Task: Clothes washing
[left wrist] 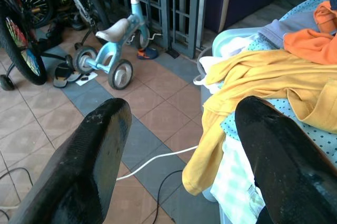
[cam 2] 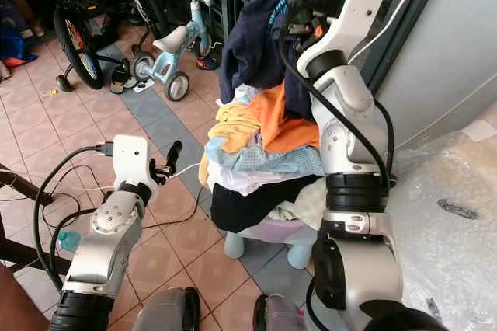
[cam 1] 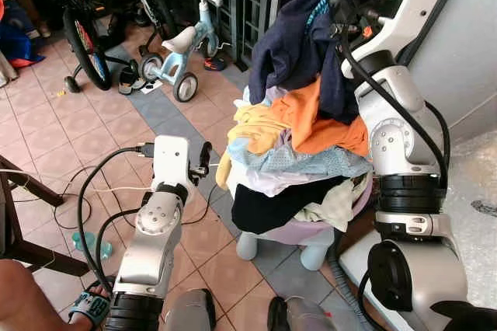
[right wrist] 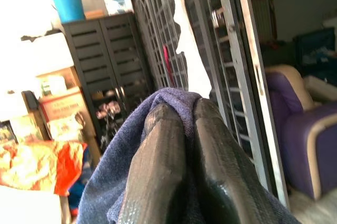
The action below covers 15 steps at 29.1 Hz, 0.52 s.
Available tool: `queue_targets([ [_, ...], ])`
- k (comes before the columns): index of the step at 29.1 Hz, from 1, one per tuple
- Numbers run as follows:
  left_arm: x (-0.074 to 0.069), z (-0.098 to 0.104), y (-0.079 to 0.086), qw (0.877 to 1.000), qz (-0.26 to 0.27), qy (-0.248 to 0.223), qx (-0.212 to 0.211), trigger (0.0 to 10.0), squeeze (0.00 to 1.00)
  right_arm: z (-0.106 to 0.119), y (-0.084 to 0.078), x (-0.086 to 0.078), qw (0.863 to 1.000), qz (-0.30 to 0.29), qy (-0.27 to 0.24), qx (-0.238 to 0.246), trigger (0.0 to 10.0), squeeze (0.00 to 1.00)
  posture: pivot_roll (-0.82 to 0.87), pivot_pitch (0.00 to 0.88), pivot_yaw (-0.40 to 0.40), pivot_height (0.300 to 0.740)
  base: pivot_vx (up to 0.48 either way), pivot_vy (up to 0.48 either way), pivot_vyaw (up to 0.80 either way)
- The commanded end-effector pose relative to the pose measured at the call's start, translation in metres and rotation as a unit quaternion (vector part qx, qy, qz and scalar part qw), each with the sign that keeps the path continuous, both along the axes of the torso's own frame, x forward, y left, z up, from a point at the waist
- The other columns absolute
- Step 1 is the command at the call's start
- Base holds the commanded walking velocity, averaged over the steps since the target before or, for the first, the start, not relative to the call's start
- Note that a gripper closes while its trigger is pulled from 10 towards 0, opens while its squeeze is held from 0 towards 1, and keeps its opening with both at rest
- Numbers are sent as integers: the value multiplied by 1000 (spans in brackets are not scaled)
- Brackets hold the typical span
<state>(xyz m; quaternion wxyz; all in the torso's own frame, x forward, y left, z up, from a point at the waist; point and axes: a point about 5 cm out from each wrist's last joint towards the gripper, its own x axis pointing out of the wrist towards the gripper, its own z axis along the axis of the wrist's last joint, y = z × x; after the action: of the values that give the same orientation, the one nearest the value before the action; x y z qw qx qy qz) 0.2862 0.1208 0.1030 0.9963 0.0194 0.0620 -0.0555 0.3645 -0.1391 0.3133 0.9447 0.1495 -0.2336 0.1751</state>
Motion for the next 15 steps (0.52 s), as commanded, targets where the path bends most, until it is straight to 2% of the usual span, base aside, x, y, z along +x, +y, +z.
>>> queue_targets([
  [1,3,2,-2,1000,2,-7,1,10000,0,25,-4,-3,999,-12,-45,11,0,0,-8,37,32,740,0,0,0],
  [2,6,3,-3,1000,3,-10,-1,10000,0,38,-9,-3,998,-27,-60,20,0,0,-11,27,30,740,0,0,0],
  [3,6,3,-3,1000,3,-10,-1,10000,0,38,-9,-3,998,-27,-60,20,0,0,-11,27,30,740,0,0,0],
  [4,8,4,-3,1000,4,-12,-2,10000,0,47,-16,-3,996,-46,-72,24,0,0,-11,22,28,740,0,0,0],
  [8,11,6,-3,1000,15,-19,1,10000,0,60,-38,-5,987,-129,-96,-9,0,0,-13,15,26,740,0,0,0],
  [9,11,5,-1,1000,22,-18,6,10000,0,55,-49,-6,980,-172,-92,-42,0,0,-16,16,26,740,0,0,0],
  [11,11,4,0,999,26,-17,9,10000,0,49,-58,-7,972,-207,-89,-67,0,0,-16,16,26,740,0,0,0],
  [14,10,3,0,999,28,-16,10,10000,0,40,-64,-9,968,-224,-82,-84,0,0,-20,18,26,740,0,0,0],
  [15,10,2,0,999,30,-16,11,10000,0,32,-68,-11,962,-240,-76,-104,0,0,-26,27,27,740,0,0,0],
])
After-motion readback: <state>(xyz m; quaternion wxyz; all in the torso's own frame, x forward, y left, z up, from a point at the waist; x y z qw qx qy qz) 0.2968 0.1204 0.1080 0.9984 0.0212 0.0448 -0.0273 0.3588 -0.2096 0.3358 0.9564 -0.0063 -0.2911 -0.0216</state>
